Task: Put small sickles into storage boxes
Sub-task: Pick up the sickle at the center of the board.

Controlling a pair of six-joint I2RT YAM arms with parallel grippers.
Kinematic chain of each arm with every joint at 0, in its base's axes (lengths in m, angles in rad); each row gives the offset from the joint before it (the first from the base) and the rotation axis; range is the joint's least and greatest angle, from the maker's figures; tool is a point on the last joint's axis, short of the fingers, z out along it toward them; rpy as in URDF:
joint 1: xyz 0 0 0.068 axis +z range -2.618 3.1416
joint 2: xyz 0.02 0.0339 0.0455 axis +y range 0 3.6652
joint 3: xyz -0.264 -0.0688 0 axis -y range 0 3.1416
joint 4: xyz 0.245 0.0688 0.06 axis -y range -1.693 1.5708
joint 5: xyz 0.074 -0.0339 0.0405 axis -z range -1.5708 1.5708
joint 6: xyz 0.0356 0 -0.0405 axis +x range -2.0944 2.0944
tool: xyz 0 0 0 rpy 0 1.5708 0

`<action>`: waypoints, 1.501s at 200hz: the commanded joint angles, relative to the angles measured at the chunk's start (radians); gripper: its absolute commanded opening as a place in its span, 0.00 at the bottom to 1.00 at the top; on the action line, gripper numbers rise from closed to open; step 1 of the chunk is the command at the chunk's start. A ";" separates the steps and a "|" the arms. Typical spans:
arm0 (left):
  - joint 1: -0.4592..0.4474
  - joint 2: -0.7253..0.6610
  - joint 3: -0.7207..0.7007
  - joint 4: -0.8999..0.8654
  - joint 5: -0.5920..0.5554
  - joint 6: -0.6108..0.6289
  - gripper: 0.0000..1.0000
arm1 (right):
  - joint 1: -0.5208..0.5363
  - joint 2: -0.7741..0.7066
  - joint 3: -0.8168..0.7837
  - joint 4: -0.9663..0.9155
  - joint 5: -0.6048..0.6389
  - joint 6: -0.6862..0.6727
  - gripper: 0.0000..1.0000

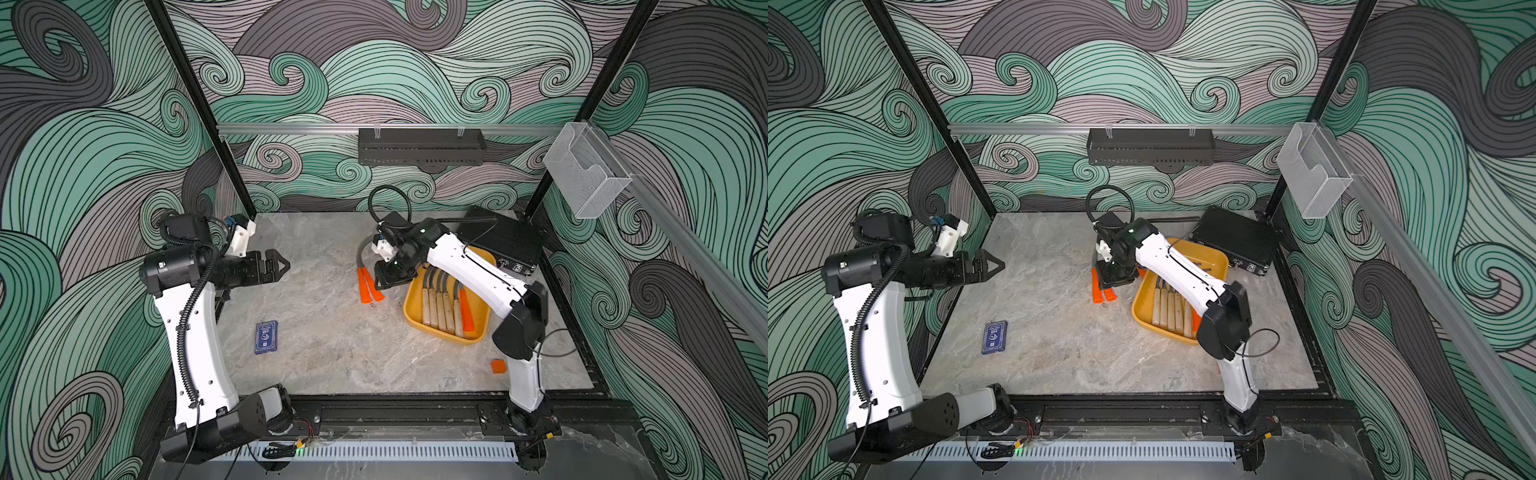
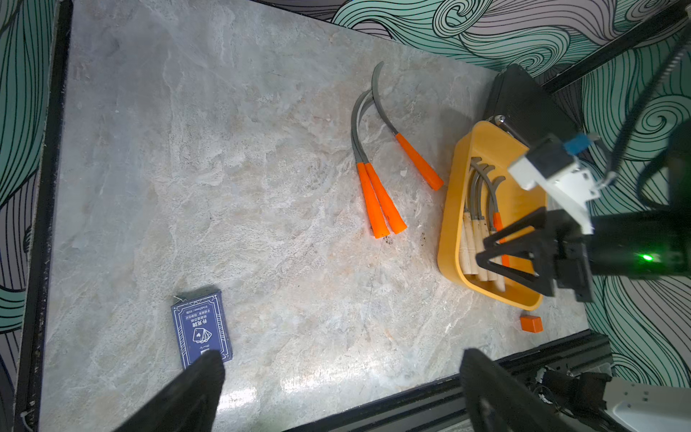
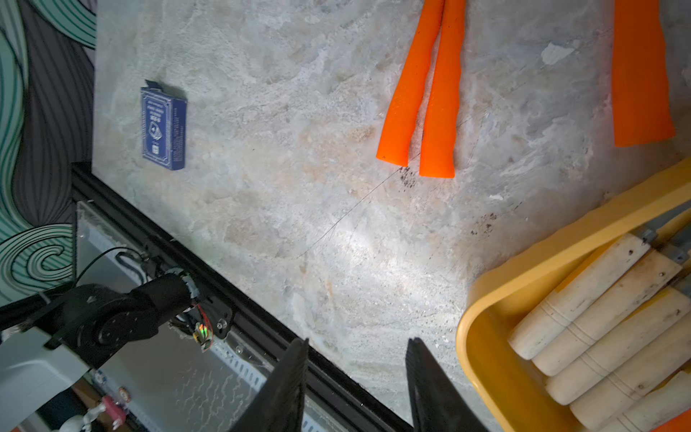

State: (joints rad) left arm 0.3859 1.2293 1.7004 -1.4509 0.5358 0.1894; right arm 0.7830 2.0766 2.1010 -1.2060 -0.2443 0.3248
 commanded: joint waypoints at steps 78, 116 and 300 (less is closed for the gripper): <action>0.005 0.022 0.062 -0.063 0.011 -0.007 0.99 | -0.008 0.350 0.324 -0.136 0.156 -0.059 0.51; 0.004 0.008 0.039 -0.059 0.005 -0.007 0.99 | -0.011 0.398 0.340 -0.136 0.168 -0.085 0.52; 0.004 0.032 0.025 -0.046 -0.023 -0.009 0.99 | -0.007 0.538 0.393 -0.109 0.227 -0.139 0.57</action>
State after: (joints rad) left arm 0.3859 1.2572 1.7161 -1.4811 0.5243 0.1890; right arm 0.7750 2.6026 2.4645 -1.3190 -0.0391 0.2077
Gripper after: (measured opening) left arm 0.986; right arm 0.569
